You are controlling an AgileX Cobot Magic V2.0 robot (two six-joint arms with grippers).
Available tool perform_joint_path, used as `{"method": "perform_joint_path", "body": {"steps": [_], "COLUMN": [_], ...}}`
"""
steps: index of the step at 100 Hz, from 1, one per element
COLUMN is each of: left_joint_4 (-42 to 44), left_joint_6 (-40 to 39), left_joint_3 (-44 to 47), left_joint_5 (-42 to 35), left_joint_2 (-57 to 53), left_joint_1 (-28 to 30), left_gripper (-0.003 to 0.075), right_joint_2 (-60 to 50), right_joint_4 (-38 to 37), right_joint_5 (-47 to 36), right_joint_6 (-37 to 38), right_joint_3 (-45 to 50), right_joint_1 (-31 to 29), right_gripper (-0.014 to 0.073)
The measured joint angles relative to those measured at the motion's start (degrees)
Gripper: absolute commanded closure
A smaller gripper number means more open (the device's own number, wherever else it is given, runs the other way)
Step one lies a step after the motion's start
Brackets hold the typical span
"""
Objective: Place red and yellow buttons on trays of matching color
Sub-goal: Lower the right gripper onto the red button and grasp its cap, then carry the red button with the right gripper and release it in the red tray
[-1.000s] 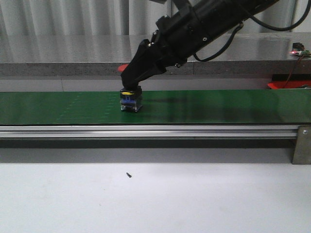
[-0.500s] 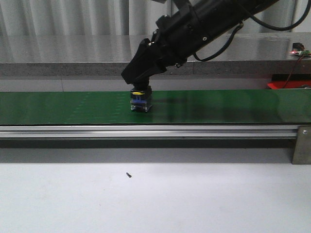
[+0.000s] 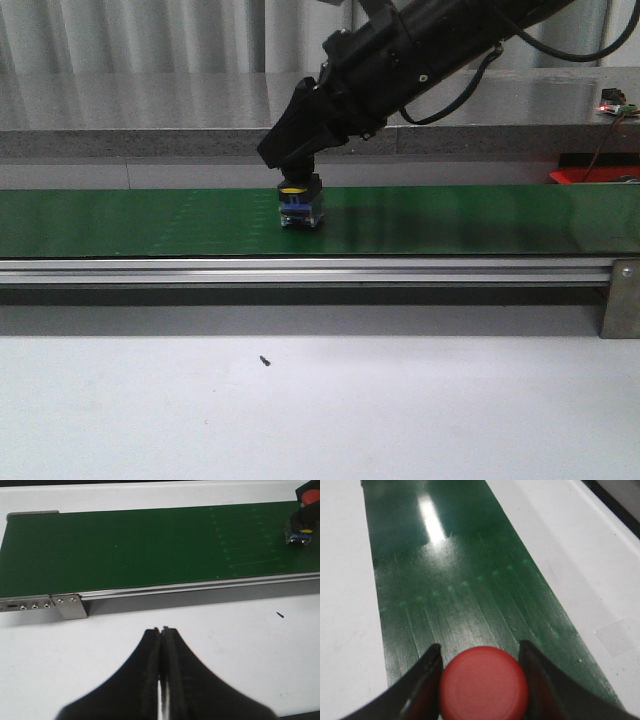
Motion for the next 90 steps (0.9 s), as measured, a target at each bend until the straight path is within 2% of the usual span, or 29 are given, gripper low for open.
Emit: {"method": "perform_joint_path", "body": {"steps": [20, 36, 75, 90], "left_joint_4": [0.0, 0.0, 0.0, 0.0], "left_joint_6": [0.0, 0.0, 0.0, 0.0], "left_joint_3": [0.0, 0.0, 0.0, 0.0], "left_joint_5": [0.0, 0.0, 0.0, 0.0], "left_joint_2": [0.0, 0.0, 0.0, 0.0], "left_joint_1": [0.0, 0.0, 0.0, 0.0], "left_gripper": [0.074, 0.074, 0.074, 0.074], "right_joint_2": [-4.05, -7.25, -9.15, -9.15], "right_joint_4": [0.0, 0.0, 0.0, 2.4], "right_joint_5": [0.0, 0.0, 0.41, 0.45], "right_joint_6": [0.0, 0.0, 3.26, 3.59], "right_joint_3": [0.0, 0.0, 0.0, 0.0], "right_joint_1": [-2.27, -7.07, -23.83, -30.92], "right_gripper": [0.043, 0.043, 0.043, 0.043]}}
